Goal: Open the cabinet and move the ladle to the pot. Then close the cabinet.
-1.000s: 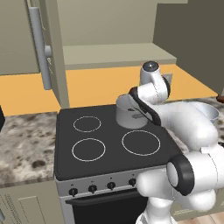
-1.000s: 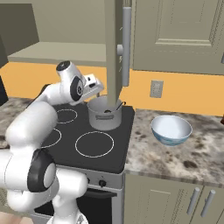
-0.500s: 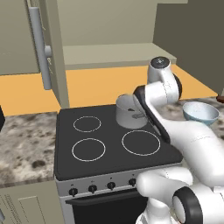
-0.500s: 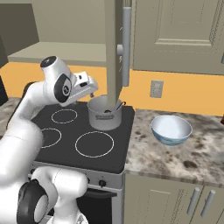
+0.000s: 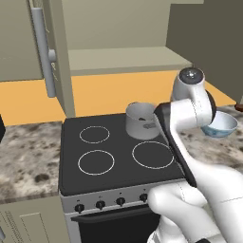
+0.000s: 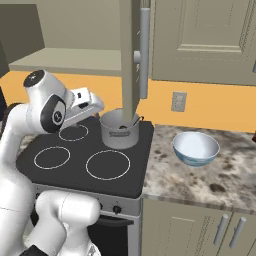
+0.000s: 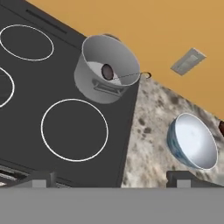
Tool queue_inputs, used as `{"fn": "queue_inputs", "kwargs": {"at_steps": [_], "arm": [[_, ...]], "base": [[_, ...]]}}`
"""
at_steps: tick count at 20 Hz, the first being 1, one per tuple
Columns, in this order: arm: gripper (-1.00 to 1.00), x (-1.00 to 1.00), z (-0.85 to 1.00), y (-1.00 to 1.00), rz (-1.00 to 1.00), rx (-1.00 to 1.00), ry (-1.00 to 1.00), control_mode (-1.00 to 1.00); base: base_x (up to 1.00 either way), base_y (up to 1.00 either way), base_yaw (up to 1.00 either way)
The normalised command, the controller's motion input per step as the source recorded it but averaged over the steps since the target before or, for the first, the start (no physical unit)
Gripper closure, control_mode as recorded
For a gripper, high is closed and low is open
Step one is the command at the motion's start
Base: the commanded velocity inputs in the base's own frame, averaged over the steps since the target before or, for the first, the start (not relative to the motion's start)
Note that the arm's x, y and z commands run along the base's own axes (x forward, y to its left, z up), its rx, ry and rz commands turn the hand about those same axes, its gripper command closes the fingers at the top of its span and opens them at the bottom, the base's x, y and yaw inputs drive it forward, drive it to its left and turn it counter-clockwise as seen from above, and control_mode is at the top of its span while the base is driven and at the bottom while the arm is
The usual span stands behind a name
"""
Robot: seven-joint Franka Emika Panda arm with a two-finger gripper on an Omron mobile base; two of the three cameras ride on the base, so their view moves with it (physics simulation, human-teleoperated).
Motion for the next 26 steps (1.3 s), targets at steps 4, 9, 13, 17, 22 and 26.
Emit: {"fn": "queue_inputs", "kwargs": {"at_steps": [4, 9, 13, 17, 22, 26], "arm": [[-1.00, -0.68, 0.28, 0.00, -0.05, 0.09, -0.10, -1.00], [-1.00, -0.67, 0.38, -0.03, -0.12, 0.18, -0.01, -1.00], [-1.00, -0.69, 0.37, -0.09, -0.12, 0.19, 0.00, -1.00], [-1.00, -0.66, 0.34, -0.18, -0.12, 0.20, 0.00, -1.00], [-1.00, -0.57, 0.16, -0.29, -0.09, 0.18, -0.02, -1.00], [-1.00, -0.47, 0.02, -0.43, -0.01, 0.20, -0.16, -1.00]], "base": [[0.00, 0.00, 0.00], [0.00, 0.00, 0.00], [0.00, 0.00, 0.00], [0.00, 0.00, 0.00], [0.00, 0.00, 0.00], [0.00, 0.00, 0.00]]}}
